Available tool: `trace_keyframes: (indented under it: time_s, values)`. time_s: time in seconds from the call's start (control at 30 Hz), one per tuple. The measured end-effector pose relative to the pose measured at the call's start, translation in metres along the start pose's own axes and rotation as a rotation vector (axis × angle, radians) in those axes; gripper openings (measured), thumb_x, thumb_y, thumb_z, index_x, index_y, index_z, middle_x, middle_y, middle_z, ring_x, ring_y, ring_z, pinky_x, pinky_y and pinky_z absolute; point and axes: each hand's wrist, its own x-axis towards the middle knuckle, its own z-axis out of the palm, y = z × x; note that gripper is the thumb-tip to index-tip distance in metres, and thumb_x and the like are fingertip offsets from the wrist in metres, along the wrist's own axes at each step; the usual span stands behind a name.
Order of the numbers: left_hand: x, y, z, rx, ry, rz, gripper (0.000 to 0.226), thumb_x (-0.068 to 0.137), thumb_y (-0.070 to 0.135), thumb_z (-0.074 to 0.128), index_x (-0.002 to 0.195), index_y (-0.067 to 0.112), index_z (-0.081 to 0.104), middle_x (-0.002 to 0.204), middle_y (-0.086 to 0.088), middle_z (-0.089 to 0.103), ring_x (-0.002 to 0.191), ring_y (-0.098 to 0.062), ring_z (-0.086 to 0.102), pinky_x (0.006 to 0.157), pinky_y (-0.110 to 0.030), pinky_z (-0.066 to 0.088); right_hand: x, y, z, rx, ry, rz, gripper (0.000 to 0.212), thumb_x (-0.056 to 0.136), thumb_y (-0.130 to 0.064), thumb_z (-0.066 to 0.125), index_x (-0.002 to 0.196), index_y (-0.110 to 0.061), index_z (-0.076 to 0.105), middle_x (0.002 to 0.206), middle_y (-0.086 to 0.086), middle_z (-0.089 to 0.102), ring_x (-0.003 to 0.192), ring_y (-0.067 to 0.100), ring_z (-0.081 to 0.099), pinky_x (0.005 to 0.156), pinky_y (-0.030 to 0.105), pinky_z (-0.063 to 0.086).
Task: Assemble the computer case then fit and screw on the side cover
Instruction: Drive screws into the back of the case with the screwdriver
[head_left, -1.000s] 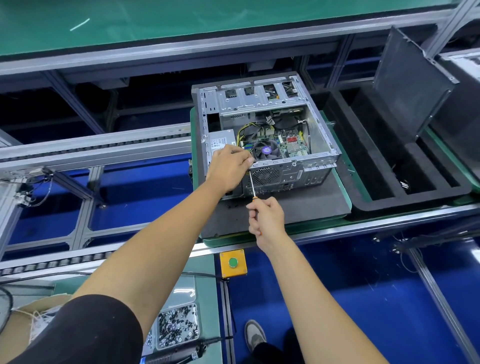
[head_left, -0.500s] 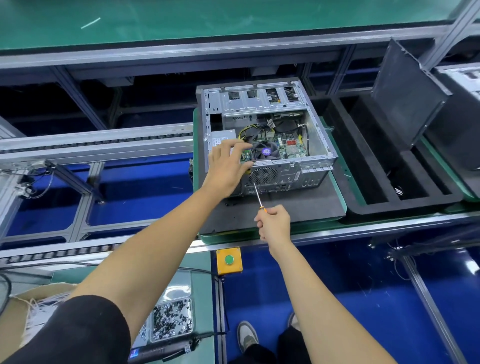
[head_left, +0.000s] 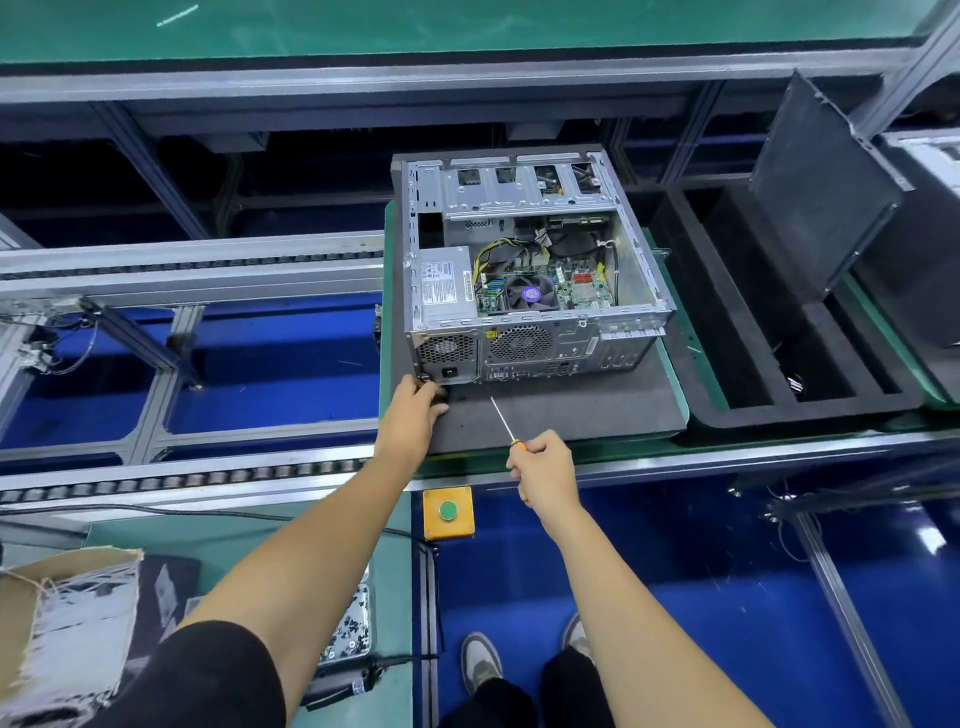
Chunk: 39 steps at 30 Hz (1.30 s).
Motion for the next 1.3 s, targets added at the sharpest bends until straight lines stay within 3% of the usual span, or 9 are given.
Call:
trace_keyframes:
  time_s: [0.1, 0.27, 0.43, 0.6, 0.73, 0.9, 1.07, 1.3]
  values:
    - [0.002, 0.002, 0.002, -0.015, 0.038, -0.018, 0.021, 0.104, 0.025, 0.054, 0.115, 0.010, 0.063, 0.121, -0.008, 0.050, 0.102, -0.027, 0.057, 0.086, -0.035, 0.049, -0.001, 0.002, -0.001, -0.029, -0.018, 0.010, 0.011, 0.098, -0.013, 0.058, 0.090, -0.011, 0.050, 0.072, 0.006, 0.065, 0.050, 0.014, 0.044, 0.041, 0.025, 0.035]
    - [0.000, 0.008, 0.002, 0.021, 0.065, -0.051, 0.018, 0.105, 0.026, 0.052, 0.111, 0.010, 0.059, 0.116, -0.009, 0.054, 0.100, -0.027, 0.057, 0.083, -0.043, 0.052, -0.004, 0.003, -0.006, -0.062, -0.062, 0.020, 0.012, 0.099, -0.012, 0.056, 0.089, -0.012, 0.050, 0.071, 0.006, 0.065, 0.048, 0.012, 0.045, 0.040, 0.023, 0.035]
    - [-0.014, 0.013, 0.001, -0.485, -0.027, -0.006, 0.010, 0.103, 0.013, 0.054, 0.104, 0.003, 0.051, 0.105, -0.006, 0.073, 0.089, -0.015, 0.072, 0.087, -0.035, 0.057, -0.007, -0.001, -0.008, -0.072, -0.054, -0.012, 0.011, 0.097, -0.013, 0.056, 0.088, -0.012, 0.049, 0.067, 0.004, 0.066, 0.048, 0.014, 0.044, 0.041, 0.026, 0.035]
    - [-0.023, 0.024, 0.000, -0.850, -0.151, -0.107, 0.012, 0.098, 0.006, 0.063, 0.105, 0.006, 0.053, 0.099, -0.013, 0.077, 0.099, -0.029, 0.073, 0.092, -0.045, 0.057, -0.009, -0.007, -0.011, -0.108, -0.083, -0.063, 0.015, 0.095, -0.011, 0.057, 0.084, -0.014, 0.048, 0.063, 0.001, 0.066, 0.047, 0.013, 0.046, 0.040, 0.026, 0.035]
    - [-0.024, 0.025, 0.002, -1.046, -0.144, -0.192, 0.008, 0.100, 0.004, 0.059, 0.107, 0.004, 0.062, 0.102, -0.017, 0.074, 0.099, -0.030, 0.070, 0.095, -0.042, 0.055, -0.011, -0.011, -0.016, -0.118, -0.084, -0.079, 0.015, 0.096, -0.010, 0.058, 0.084, -0.012, 0.049, 0.062, 0.001, 0.067, 0.048, 0.010, 0.050, 0.041, 0.026, 0.036]
    - [-0.026, 0.028, 0.003, -1.098, -0.165, -0.202, 0.013, 0.103, 0.008, 0.053, 0.107, 0.007, 0.065, 0.094, -0.012, 0.069, 0.086, -0.018, 0.063, 0.082, -0.030, 0.052, -0.013, -0.014, -0.021, -0.133, -0.100, -0.102, 0.015, 0.096, -0.011, 0.060, 0.085, -0.010, 0.051, 0.065, 0.002, 0.068, 0.048, 0.006, 0.053, 0.041, 0.025, 0.037]
    - [-0.022, 0.036, 0.009, -1.131, -0.080, -0.306, 0.014, 0.104, 0.011, 0.053, 0.106, 0.005, 0.066, 0.087, -0.006, 0.069, 0.075, -0.012, 0.062, 0.067, -0.019, 0.051, -0.013, -0.015, -0.023, -0.137, -0.123, -0.109, 0.018, 0.095, -0.012, 0.060, 0.081, -0.014, 0.049, 0.063, 0.002, 0.068, 0.050, 0.009, 0.052, 0.040, 0.025, 0.036]
    - [-0.019, 0.061, 0.017, -1.217, -0.149, -0.344, 0.019, 0.105, 0.022, 0.053, 0.101, 0.007, 0.065, 0.087, -0.003, 0.075, 0.072, -0.008, 0.064, 0.066, -0.018, 0.054, -0.013, -0.017, -0.034, -0.111, -0.109, -0.114, 0.021, 0.093, -0.011, 0.059, 0.077, -0.016, 0.046, 0.062, 0.003, 0.068, 0.049, 0.010, 0.052, 0.040, 0.025, 0.034]
